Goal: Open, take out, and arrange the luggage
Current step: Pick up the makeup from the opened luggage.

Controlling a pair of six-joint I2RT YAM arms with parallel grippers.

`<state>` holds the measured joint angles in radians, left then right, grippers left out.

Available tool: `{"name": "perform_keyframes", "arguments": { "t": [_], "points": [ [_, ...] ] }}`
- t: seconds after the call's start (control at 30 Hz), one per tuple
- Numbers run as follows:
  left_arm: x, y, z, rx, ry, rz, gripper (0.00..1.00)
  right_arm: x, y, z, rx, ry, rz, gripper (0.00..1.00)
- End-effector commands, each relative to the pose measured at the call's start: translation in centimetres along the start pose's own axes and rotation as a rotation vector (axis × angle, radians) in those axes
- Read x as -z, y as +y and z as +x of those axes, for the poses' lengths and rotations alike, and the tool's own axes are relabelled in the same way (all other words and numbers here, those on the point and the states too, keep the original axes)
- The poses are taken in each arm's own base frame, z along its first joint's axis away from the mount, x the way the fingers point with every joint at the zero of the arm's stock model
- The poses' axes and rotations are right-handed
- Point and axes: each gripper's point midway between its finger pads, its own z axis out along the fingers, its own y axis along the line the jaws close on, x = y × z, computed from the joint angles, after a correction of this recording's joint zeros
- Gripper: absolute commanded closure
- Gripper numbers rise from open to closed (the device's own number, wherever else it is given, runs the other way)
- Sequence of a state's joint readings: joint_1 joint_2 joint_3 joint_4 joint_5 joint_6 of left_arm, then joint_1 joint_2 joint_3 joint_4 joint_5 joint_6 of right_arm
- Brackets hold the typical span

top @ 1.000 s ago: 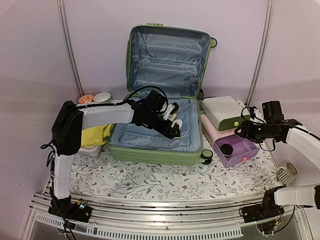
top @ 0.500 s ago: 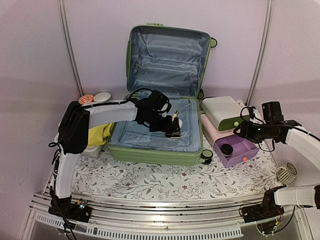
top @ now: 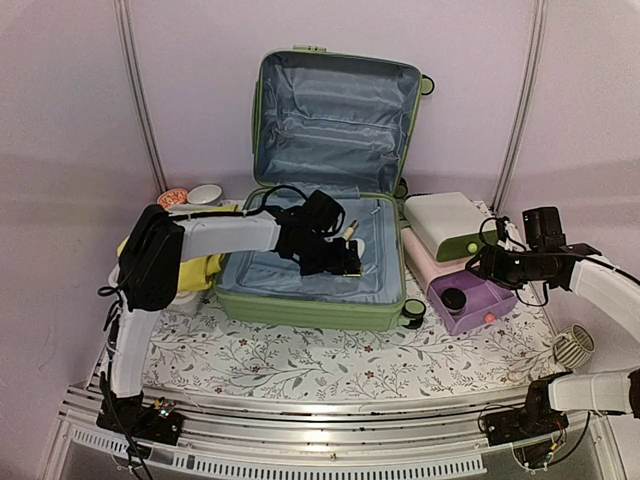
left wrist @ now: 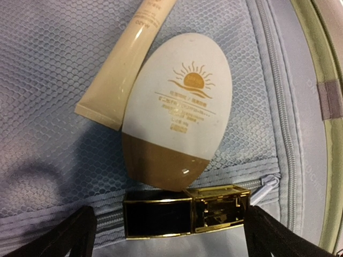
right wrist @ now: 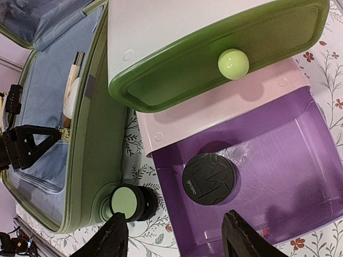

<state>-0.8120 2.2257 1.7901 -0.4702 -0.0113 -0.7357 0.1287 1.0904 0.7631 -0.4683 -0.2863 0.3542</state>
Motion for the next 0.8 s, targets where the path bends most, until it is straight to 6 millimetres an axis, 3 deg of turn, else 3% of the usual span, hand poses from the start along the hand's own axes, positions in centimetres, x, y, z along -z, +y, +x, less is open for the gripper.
{"name": "perform_keyframes", "arguments": {
  "t": [0.0, 0.13, 0.4, 0.63, 0.77],
  "points": [
    [-0.5, -1.2, 0.6, -0.023, -0.008, -0.004, 0.02, 0.0, 0.3, 0.0, 0.008, -0.010, -0.019, 0.39],
    [-0.8, -1.8, 0.8, -0.041, -0.004, 0.004, 0.02, 0.0, 0.2, 0.2, 0.007, -0.010, -0.020, 0.39],
    [-1.3, -0.6, 0.9, -0.076, -0.028, -0.088, 0.06, 0.1, 0.1, 0.5, 0.009, -0.010, -0.022, 0.39],
    [-1.8, -0.1, 0.8, -0.138, -0.052, -0.143, 0.19, 0.1, 0.2, 0.5, 0.007, -0.010, -0.024, 0.39],
    [-1.0, -0.6, 0.1, -0.181, -0.077, -0.142, 0.29, 0.1, 0.3, 0.6, 0.006, -0.007, -0.033, 0.39]
  ]
}}
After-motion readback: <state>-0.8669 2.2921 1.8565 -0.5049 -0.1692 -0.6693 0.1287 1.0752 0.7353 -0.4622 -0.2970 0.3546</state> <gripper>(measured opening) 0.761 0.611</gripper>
